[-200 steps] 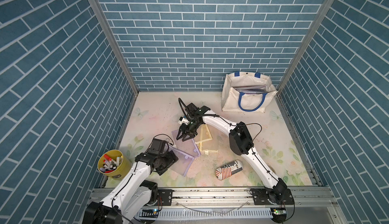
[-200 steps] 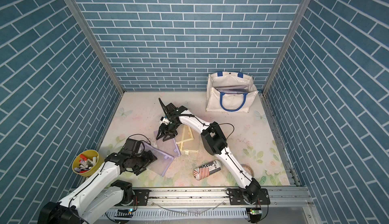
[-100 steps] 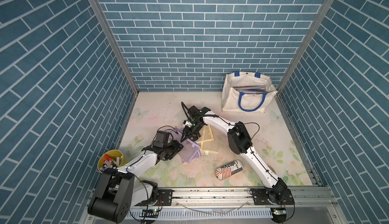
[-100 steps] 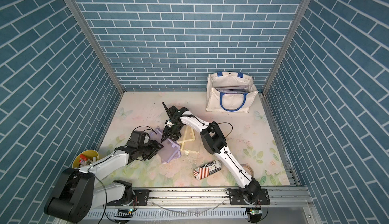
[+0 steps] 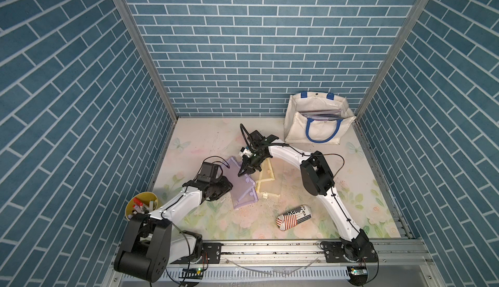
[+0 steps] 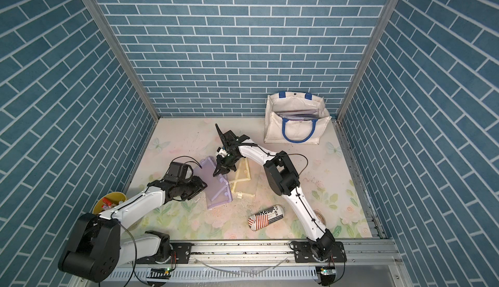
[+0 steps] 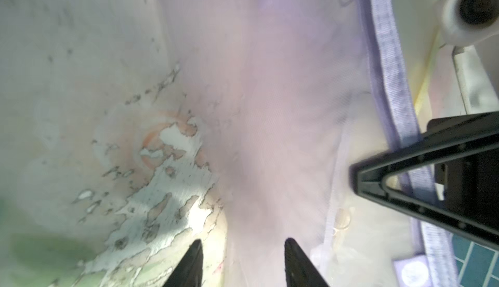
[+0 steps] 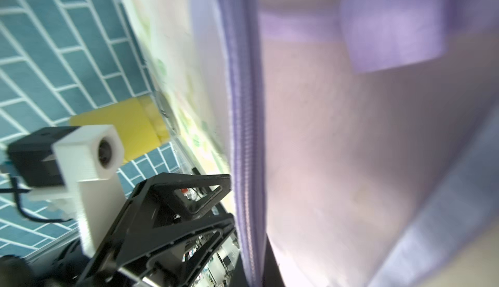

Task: Put the pencil pouch into the canvas bag
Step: Pick up the pencil pouch, then place the pencil pouch in the canvas bag.

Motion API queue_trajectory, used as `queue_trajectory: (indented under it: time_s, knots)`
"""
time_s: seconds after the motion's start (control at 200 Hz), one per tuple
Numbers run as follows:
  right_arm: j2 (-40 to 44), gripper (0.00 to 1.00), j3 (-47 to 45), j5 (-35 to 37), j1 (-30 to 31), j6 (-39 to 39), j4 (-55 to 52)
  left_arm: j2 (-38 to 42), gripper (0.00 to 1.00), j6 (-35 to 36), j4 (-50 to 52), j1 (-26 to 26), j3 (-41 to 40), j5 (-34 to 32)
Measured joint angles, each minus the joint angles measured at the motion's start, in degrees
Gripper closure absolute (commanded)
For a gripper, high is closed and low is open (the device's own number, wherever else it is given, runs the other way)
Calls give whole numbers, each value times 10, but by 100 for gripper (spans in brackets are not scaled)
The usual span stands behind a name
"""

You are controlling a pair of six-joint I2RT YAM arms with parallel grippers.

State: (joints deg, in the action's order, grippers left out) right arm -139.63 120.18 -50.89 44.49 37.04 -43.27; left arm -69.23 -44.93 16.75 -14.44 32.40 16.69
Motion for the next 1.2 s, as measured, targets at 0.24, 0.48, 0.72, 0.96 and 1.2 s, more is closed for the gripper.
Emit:
queue_trajectory:
  time_s: [0.24,0.48,0.72,0.96,1.2]
  knots:
    - [148,100,-11,61,-74,52,84,6,32,60,51,-1,104,-19]
    - [212,100,115,241,-155,63,51,-50,1,134,65,-26,179,-7]
    - [263,100,167,476,-228,99,24,-113,1,191,65,-97,268,11]
    - [333,100,70,641,-255,190,61,-132,1,211,53,-114,300,16]
    - [318,100,25,687,-289,274,77,-133,1,223,54,-114,300,18]
